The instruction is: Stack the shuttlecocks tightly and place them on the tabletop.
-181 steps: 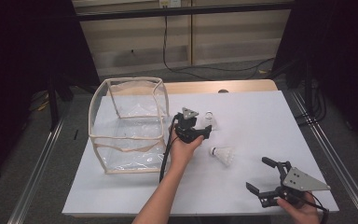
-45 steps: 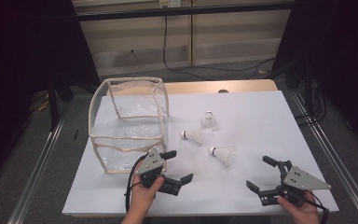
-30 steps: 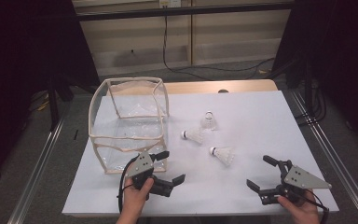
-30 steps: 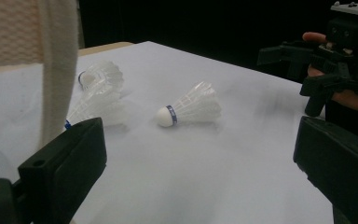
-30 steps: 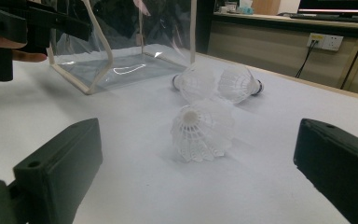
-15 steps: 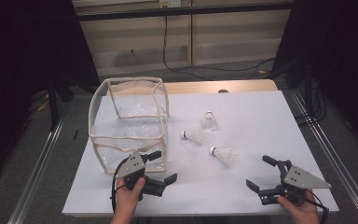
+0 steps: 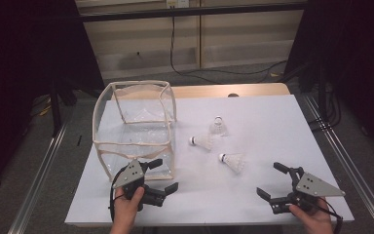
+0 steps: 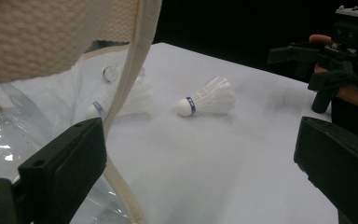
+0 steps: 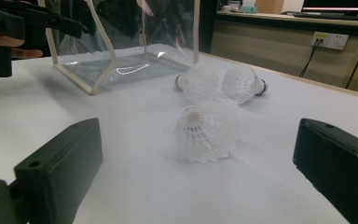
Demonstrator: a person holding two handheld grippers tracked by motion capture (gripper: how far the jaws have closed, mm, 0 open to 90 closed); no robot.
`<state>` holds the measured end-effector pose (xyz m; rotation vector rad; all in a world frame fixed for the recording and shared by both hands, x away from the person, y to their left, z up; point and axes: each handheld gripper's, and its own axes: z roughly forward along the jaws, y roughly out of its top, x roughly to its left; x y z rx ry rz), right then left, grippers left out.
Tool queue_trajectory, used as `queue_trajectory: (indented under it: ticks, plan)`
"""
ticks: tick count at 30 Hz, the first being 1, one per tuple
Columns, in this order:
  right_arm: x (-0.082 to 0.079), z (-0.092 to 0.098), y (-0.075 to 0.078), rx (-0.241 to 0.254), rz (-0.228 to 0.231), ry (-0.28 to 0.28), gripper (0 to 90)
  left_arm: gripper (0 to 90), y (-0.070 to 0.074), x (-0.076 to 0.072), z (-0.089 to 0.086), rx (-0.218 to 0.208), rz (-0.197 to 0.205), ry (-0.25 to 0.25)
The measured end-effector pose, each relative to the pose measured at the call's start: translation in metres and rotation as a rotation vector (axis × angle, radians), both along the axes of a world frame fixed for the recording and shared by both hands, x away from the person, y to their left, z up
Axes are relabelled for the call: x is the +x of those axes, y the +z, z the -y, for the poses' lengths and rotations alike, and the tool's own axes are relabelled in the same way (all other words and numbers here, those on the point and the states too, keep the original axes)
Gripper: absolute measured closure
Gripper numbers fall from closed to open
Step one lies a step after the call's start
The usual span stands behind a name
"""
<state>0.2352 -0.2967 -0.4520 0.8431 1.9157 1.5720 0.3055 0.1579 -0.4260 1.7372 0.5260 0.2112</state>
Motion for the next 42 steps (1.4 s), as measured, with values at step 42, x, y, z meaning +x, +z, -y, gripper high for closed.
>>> queue_trajectory:
  ticks: [42]
  plan:
    - [0.003, 0.0, 0.0, 0.01, -0.007, -0.006, 0.7, 2.9, -0.007, 0.0, -0.034, 0.025, 0.02, 0.042]
